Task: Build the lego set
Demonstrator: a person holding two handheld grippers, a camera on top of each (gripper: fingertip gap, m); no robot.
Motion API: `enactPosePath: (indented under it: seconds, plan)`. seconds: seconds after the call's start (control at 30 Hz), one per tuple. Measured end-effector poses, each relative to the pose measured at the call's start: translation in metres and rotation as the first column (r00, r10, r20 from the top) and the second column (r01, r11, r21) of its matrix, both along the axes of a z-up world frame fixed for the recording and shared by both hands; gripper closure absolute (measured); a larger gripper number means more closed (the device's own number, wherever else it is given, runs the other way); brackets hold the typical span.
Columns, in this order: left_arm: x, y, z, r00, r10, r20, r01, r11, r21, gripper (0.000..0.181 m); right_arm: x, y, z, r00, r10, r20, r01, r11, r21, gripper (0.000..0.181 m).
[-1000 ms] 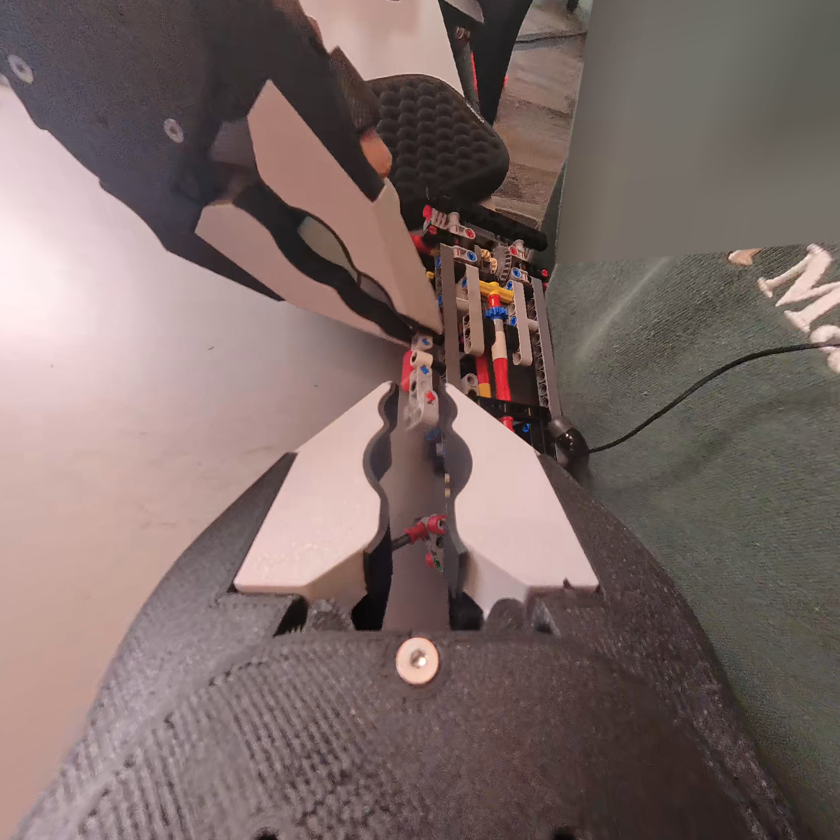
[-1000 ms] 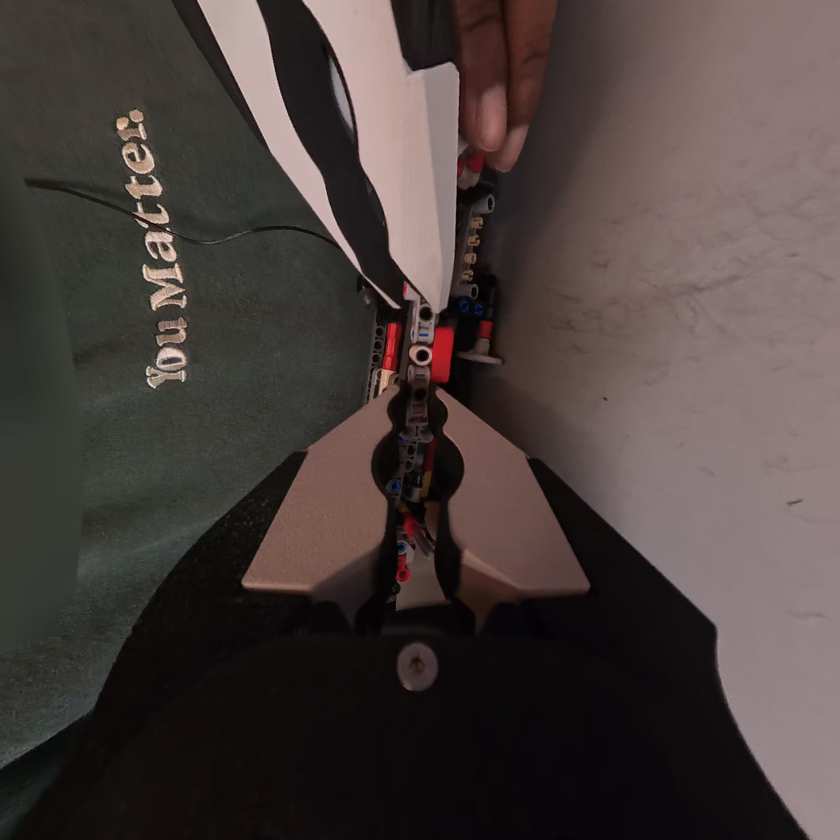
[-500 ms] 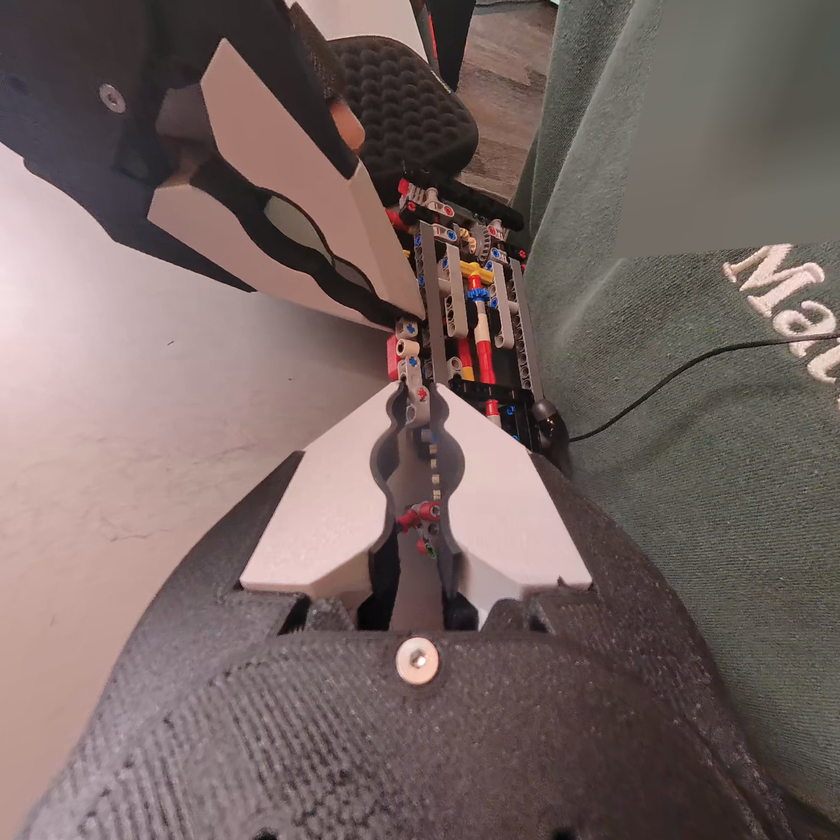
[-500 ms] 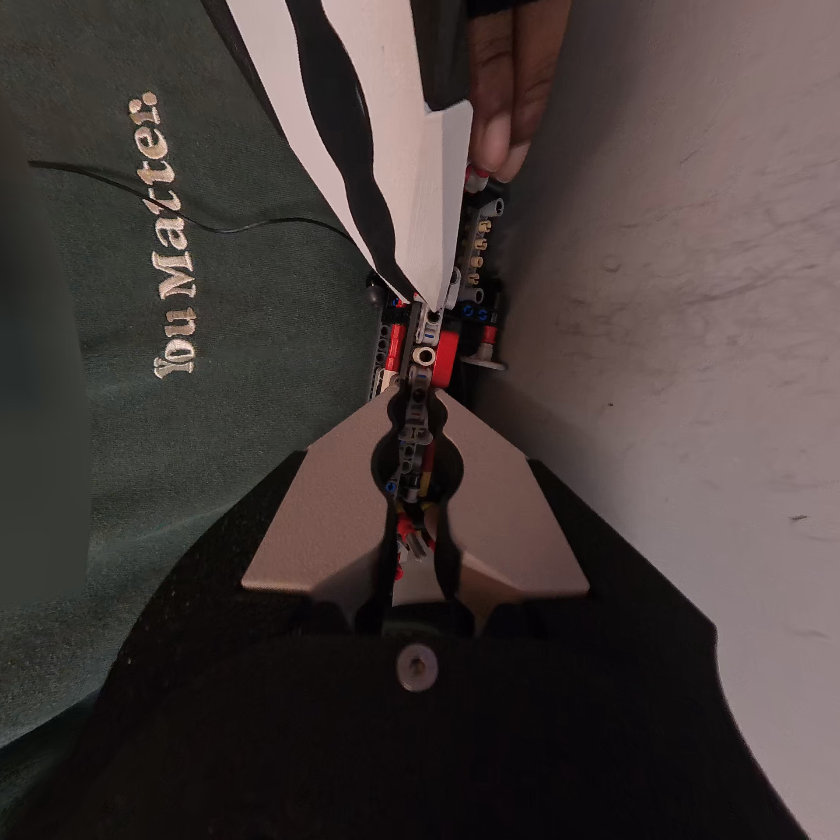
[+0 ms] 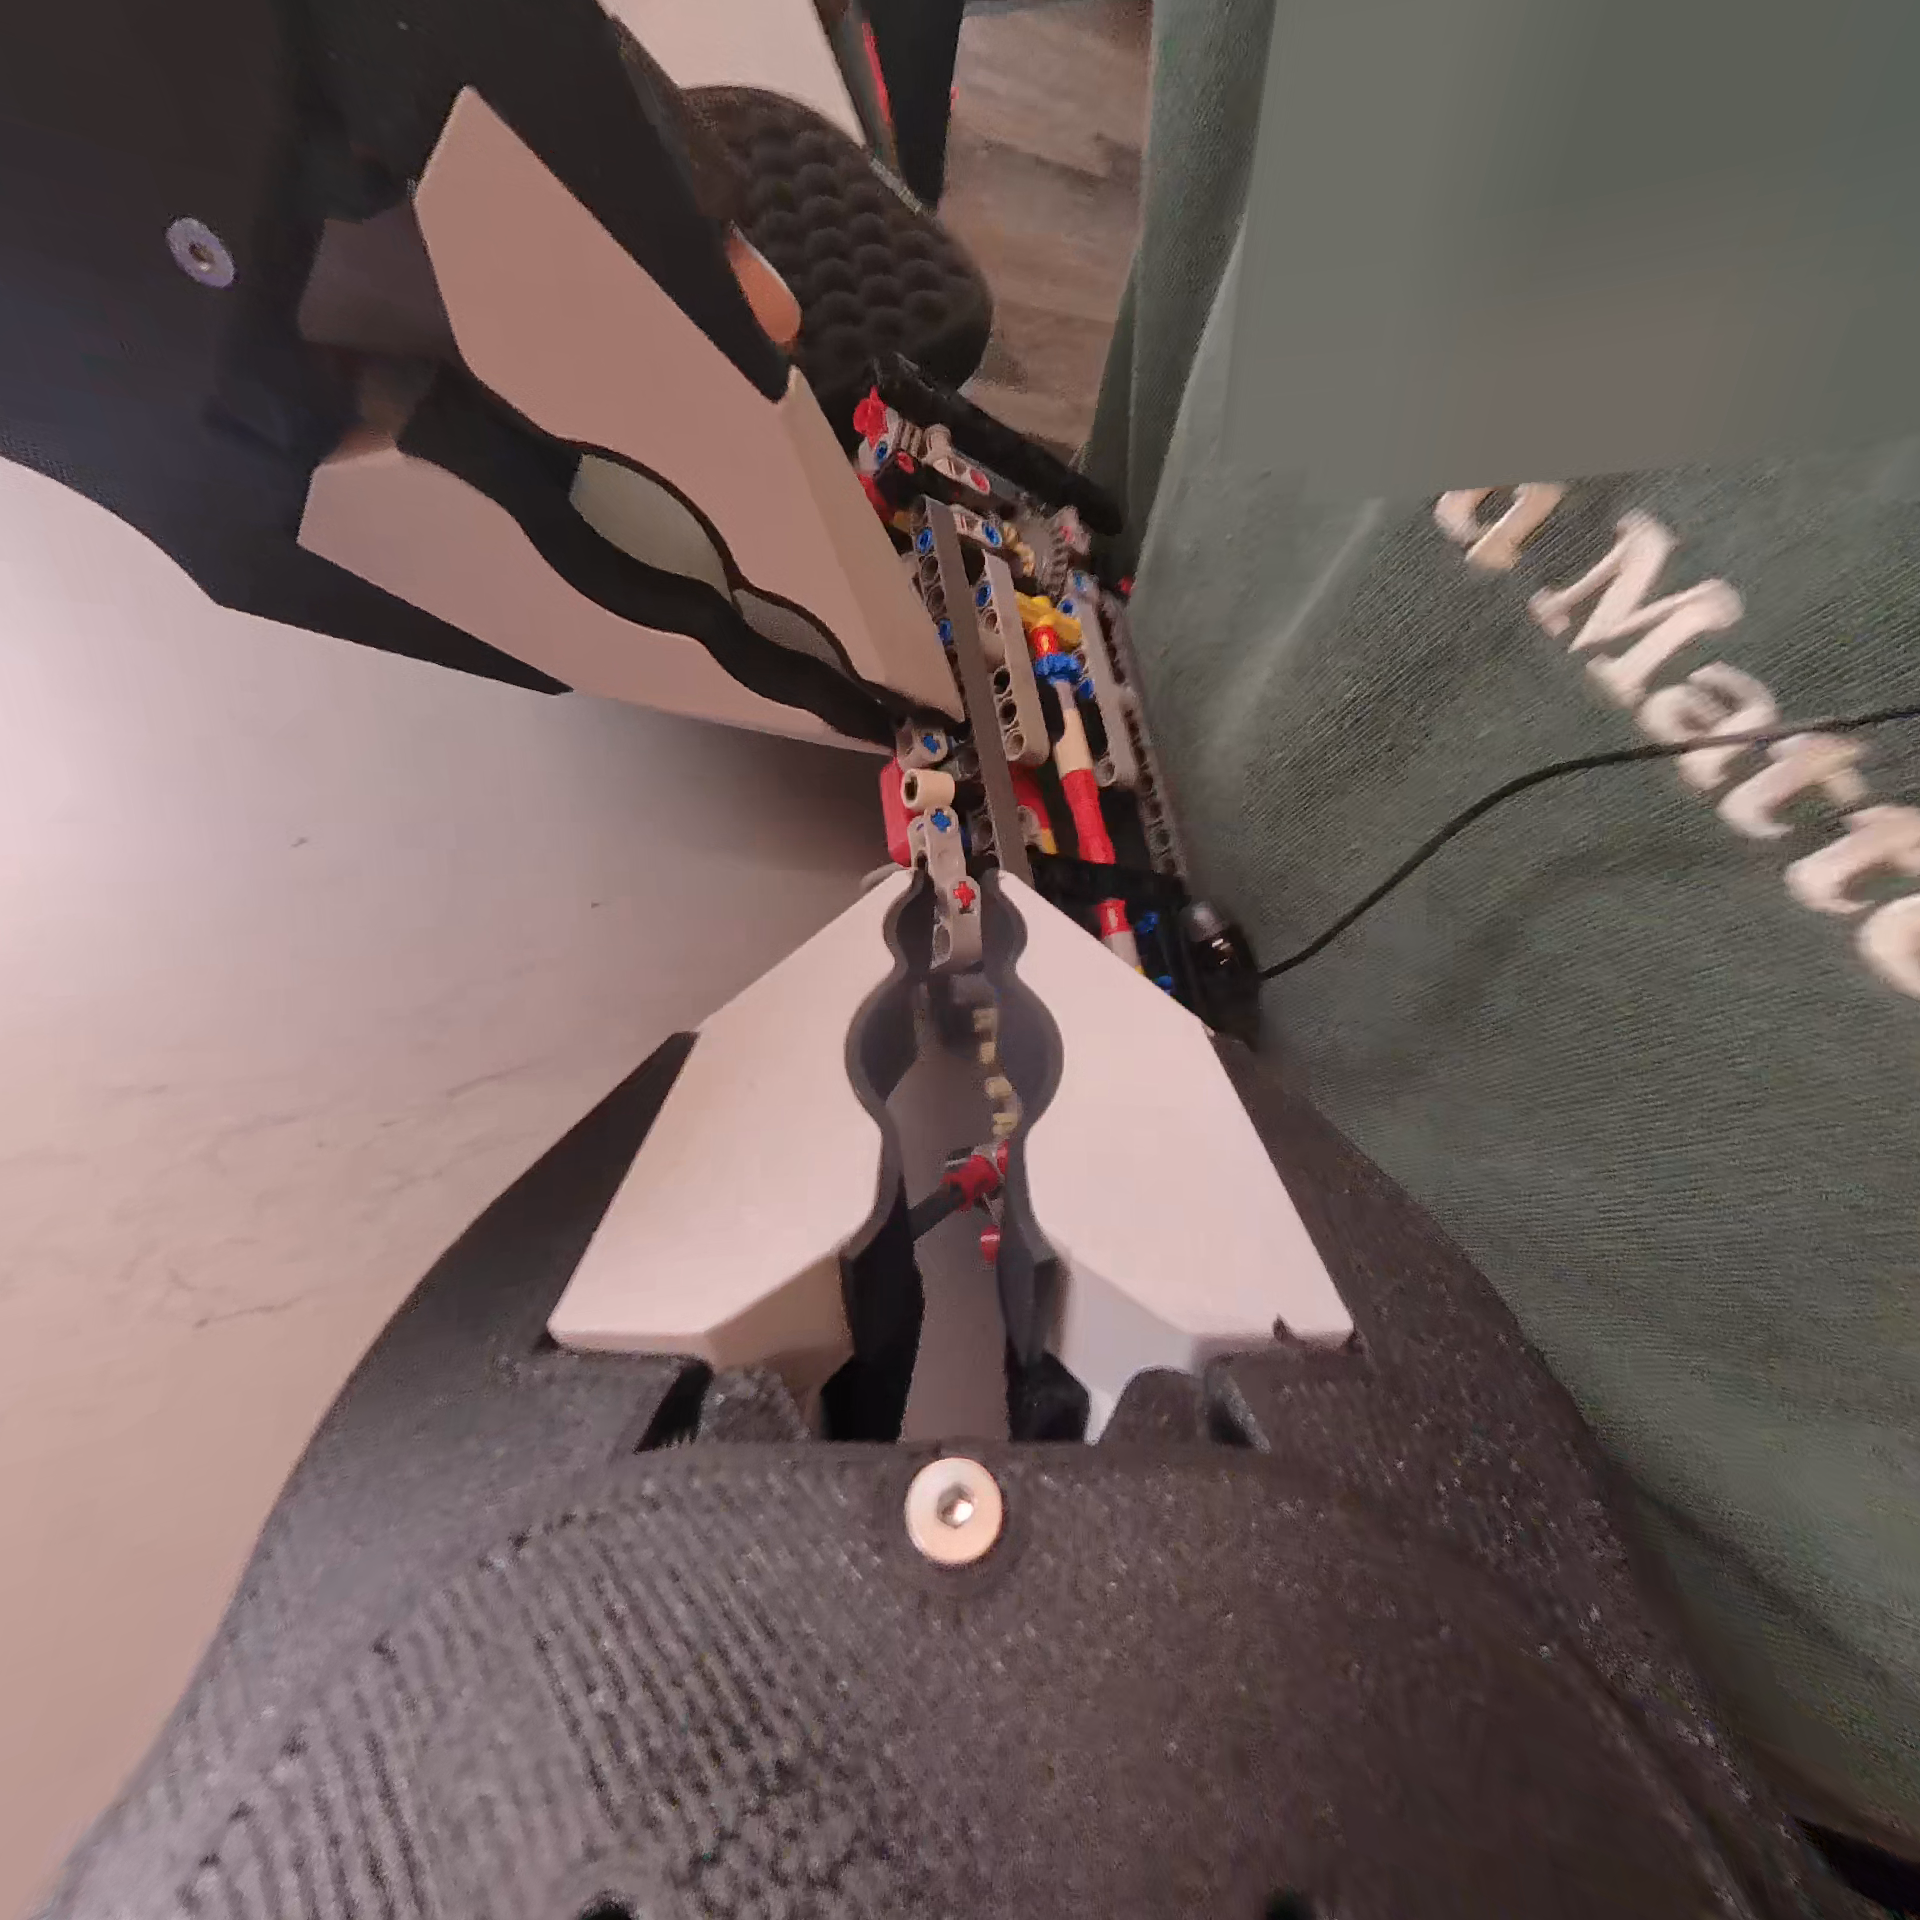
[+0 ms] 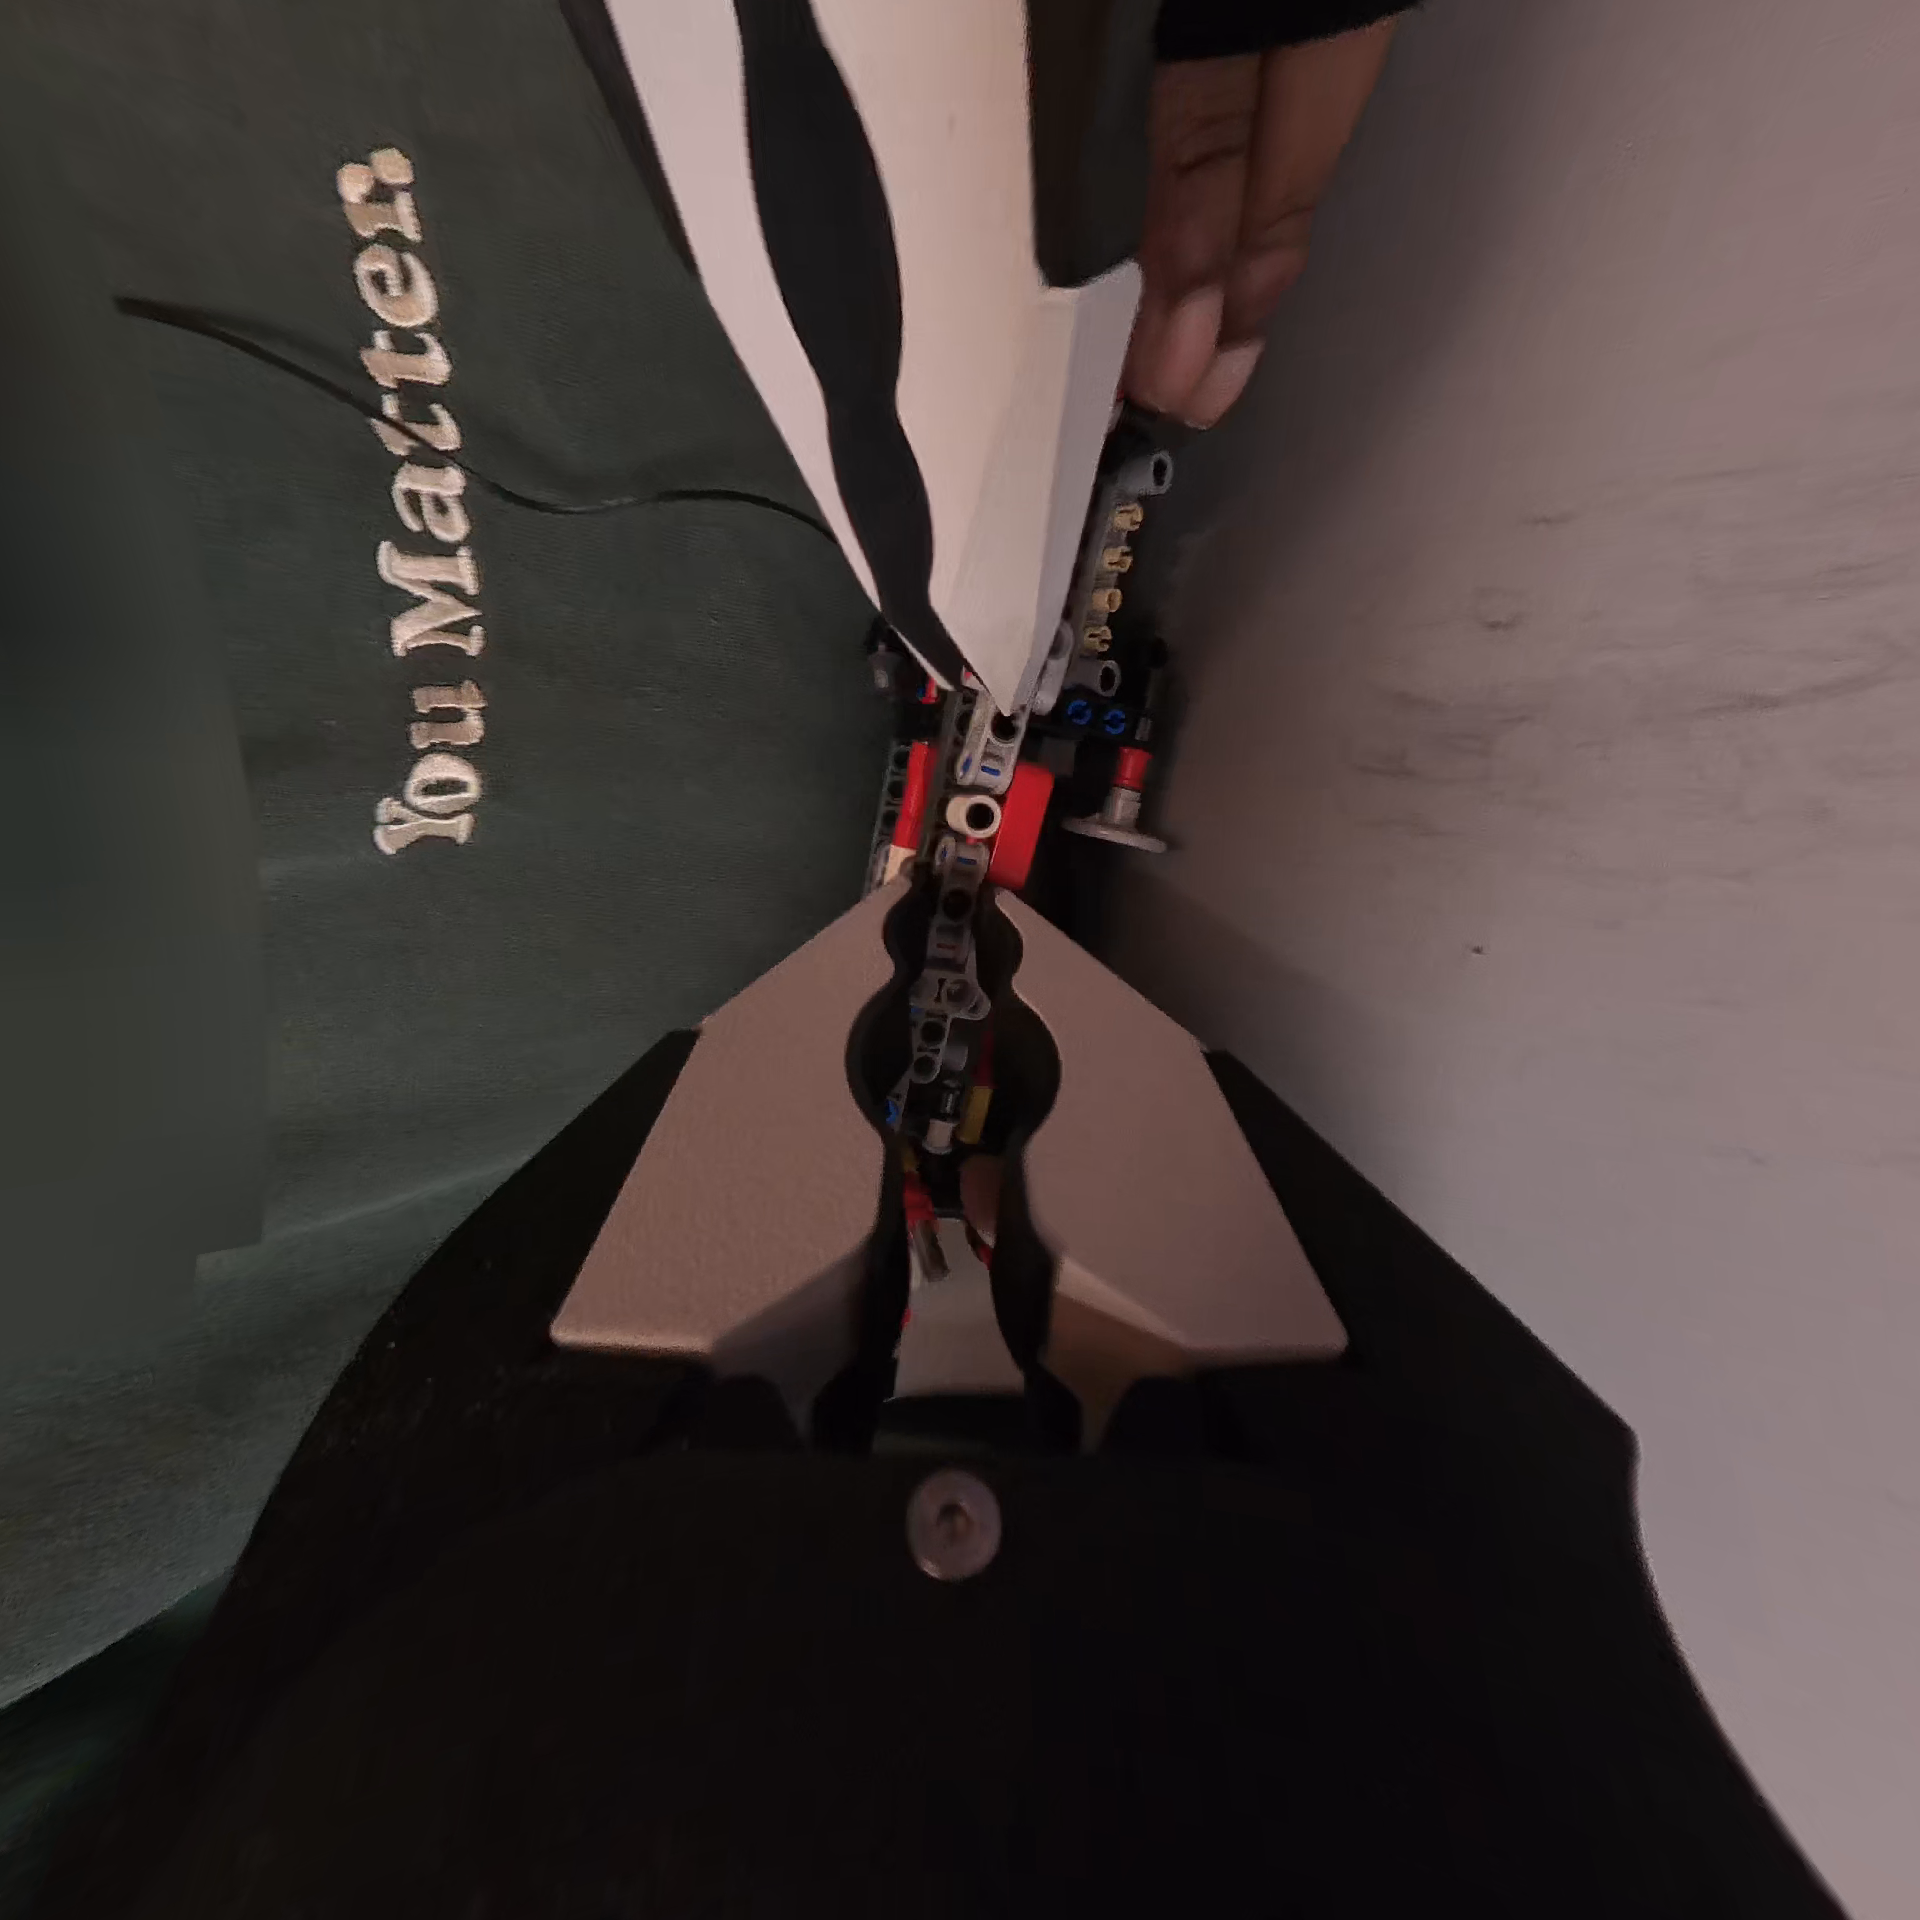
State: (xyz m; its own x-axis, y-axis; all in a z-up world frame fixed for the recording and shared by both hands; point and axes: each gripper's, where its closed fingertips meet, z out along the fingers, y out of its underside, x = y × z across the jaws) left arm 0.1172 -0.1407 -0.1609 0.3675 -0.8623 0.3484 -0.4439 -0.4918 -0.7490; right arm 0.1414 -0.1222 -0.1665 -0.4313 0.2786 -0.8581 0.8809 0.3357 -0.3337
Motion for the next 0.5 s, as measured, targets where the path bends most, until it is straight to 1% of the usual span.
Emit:
enactPosePath:
  seconds: [0.03, 0.1, 0.2, 0.3, 0.43, 0.5]
  plan:
    - [-0.0017, 0.0007, -0.0031, 0.999, -0.001, -0.032, 0.002, 1.000, 0.024, 0.173, -0.0020, 0.0013, -0.0028, 1.000, -0.014, 0.005, 0.014, 1.000, 0.011, 0.175]
    - [-0.0012, -0.0003, -0.0023, 0.999, -0.002, -0.033, 0.003, 1.000, 0.020, 0.173, -0.0012, -0.0002, -0.0017, 1.000, -0.015, 0.004, 0.015, 1.000, 0.005, 0.175]
    - [0.0016, -0.0032, 0.0012, 0.999, -0.014, -0.030, 0.015, 0.999, 0.036, 0.174, 0.0022, -0.0030, 0.0031, 1.000, 0.016, -0.025, -0.015, 1.000, 0.011, 0.175]
    - [0.0001, -0.0036, -0.0040, 0.998, -0.010, -0.057, 0.013, 0.999, 0.050, 0.173, -0.0001, -0.0031, -0.0031, 1.000, -0.003, -0.006, 0.003, 1.000, 0.028, 0.174]
    - [0.0036, -0.0063, 0.0012, 1.000, -0.018, -0.025, 0.019, 0.999, 0.048, 0.174, 0.0044, -0.0062, 0.0024, 0.998, 0.036, -0.060, -0.033, 0.998, 0.047, 0.174]
    - [0.0026, -0.0056, -0.0018, 0.998, -0.019, -0.059, 0.022, 0.998, 0.064, 0.174, 0.0030, -0.0048, -0.0012, 0.999, 0.025, -0.042, -0.022, 0.998, 0.058, 0.174]
